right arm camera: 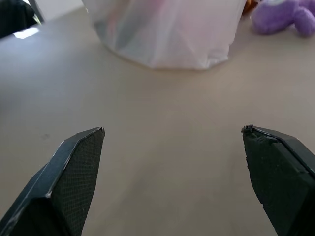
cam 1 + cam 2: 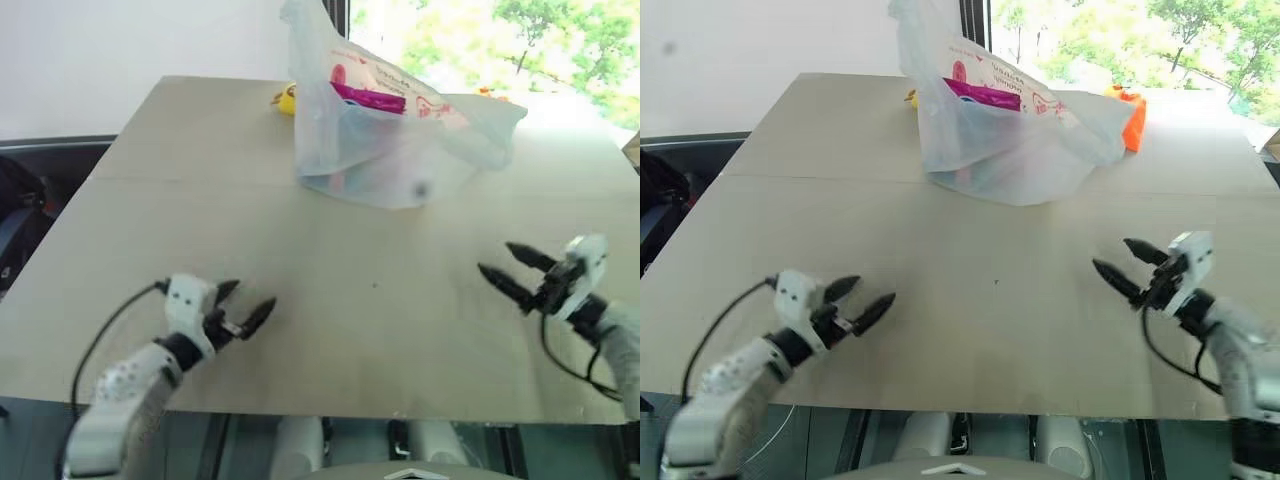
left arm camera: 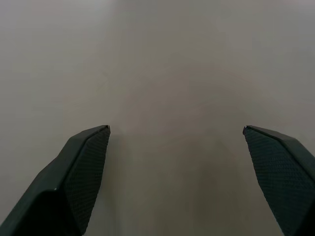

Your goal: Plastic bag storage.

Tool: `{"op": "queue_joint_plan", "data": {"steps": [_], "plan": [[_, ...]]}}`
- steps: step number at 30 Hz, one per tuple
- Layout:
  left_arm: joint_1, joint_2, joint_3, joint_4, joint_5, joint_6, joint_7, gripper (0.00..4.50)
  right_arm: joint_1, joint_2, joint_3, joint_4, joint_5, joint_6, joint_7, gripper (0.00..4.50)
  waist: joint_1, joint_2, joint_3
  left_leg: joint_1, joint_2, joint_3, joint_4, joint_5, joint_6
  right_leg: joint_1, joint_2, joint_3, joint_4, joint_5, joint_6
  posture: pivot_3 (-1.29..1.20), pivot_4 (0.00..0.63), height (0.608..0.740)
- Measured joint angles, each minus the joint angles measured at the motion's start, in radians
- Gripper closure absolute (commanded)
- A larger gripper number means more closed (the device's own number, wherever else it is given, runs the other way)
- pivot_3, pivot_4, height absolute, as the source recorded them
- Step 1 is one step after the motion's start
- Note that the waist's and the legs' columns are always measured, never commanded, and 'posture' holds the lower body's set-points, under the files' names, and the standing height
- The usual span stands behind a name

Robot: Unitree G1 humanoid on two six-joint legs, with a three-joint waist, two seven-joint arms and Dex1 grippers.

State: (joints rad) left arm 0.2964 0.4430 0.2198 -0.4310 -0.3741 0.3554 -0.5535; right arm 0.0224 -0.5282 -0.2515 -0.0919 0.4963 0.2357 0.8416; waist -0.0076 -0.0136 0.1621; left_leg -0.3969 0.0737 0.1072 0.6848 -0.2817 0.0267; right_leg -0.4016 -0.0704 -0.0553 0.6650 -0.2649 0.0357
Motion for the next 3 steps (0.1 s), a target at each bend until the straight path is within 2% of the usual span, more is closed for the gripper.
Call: {"op": "queue_joint_plan", "data": {"steps": [3], "plan": [[0.044,-0.061,-0.044,-0.001,0.070,-0.094,0.047,0.01,0.003,0.003,0.048,0.084,-0.108,-0.146,0.012,0.00,-0.001,0.004,-0.003,0.001,0.000,0.001,0.000,0.000,0.000,0.000,0.000,0.001,0.000,0.000,0.000,0.00,0.150,0.740]]}}
